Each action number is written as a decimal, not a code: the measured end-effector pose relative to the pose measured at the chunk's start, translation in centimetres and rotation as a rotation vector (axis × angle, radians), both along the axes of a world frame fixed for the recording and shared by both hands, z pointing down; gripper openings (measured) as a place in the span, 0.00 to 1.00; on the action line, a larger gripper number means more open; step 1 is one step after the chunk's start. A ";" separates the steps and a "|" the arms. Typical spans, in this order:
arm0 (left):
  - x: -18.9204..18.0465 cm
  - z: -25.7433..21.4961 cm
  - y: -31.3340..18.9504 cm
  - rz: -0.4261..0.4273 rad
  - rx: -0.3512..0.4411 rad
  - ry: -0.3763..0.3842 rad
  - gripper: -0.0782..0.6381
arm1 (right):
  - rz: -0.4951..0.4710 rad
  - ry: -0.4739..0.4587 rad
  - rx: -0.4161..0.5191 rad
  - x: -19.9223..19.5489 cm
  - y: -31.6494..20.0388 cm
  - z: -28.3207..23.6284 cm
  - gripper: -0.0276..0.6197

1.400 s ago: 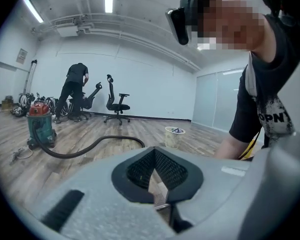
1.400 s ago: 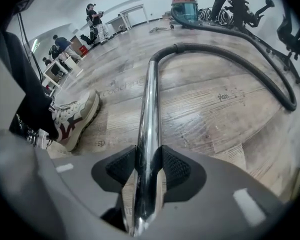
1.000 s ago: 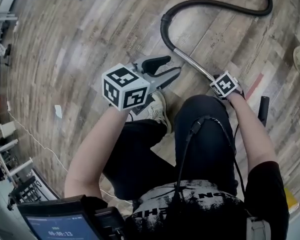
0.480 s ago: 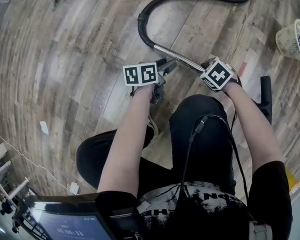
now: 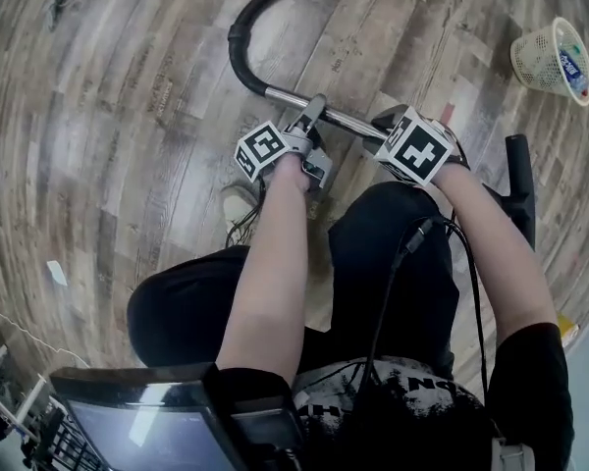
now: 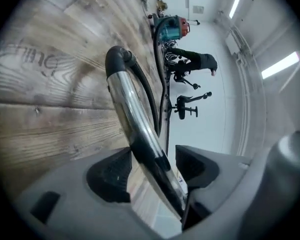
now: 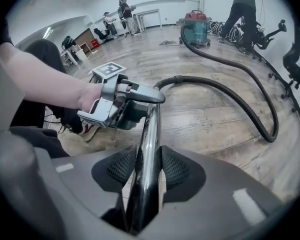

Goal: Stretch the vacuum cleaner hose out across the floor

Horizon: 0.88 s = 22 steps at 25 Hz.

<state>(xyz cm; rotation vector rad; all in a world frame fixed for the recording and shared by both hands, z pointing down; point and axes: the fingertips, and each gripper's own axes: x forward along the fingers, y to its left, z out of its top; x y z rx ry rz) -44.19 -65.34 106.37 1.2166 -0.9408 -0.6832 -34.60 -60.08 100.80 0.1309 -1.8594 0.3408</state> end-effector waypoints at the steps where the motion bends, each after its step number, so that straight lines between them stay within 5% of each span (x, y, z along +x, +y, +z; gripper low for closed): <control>1: 0.1 0.0 -0.5 -0.027 0.016 0.029 0.49 | -0.009 -0.001 -0.001 -0.1 0.1 -0.2 0.30; 5: -0.9 -0.6 -2.9 -0.146 0.085 0.107 0.49 | -0.048 -0.025 -0.014 -0.5 0.8 -1.2 0.31; 10: -3.5 -5.3 -5.1 -0.300 0.237 0.262 0.21 | -0.046 -0.057 -0.022 -1.1 0.3 -2.0 0.31; 17: -3.7 -9.5 -6.4 -0.232 0.351 0.077 0.19 | -0.062 -0.049 0.039 -1.4 -0.5 -1.4 0.30; 22: -3.7 -9.6 -6.4 -0.186 0.357 -0.054 0.19 | -0.039 -0.004 -0.053 -1.4 -0.1 0.0 0.35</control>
